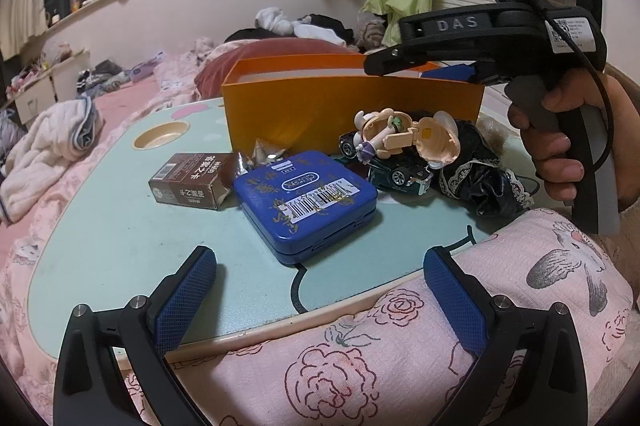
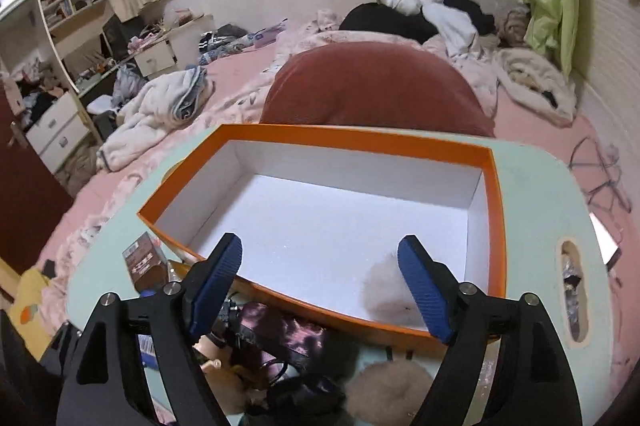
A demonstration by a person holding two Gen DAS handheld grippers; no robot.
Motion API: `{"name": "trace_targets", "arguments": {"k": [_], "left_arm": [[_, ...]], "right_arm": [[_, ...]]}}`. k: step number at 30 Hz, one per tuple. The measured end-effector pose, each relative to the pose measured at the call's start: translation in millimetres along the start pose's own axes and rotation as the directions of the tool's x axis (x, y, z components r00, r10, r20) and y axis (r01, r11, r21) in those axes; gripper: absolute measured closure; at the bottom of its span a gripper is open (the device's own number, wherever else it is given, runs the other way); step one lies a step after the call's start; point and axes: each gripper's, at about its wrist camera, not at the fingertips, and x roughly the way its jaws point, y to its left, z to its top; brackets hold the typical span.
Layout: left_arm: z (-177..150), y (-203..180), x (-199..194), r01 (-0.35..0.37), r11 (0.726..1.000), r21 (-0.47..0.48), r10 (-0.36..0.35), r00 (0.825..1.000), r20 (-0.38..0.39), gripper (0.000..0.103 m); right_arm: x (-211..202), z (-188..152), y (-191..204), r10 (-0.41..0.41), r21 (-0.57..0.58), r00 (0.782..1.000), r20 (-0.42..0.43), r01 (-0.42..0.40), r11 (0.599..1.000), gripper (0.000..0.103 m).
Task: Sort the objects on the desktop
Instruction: 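Reach into the orange box and grasp the white fluffy pom-pom with the right tool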
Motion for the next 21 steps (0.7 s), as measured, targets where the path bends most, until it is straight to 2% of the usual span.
{"name": "trace_targets", "arguments": {"k": [6,21], "left_arm": [[-0.4,0.0,-0.1,0.0,1.0,-0.001,0.0,1.0,0.0,0.0],[-1.1,-0.1,-0.2,0.001,1.0,0.0,-0.001,1.0,0.001,0.0]], "right_arm": [[-0.9,1.0,-2.7,0.008,-0.025,1.0,0.026,-0.007,1.0,0.022],[3.5,6.9,-4.3,-0.001,-0.025,1.0,0.026,0.001,1.0,0.022]]}}
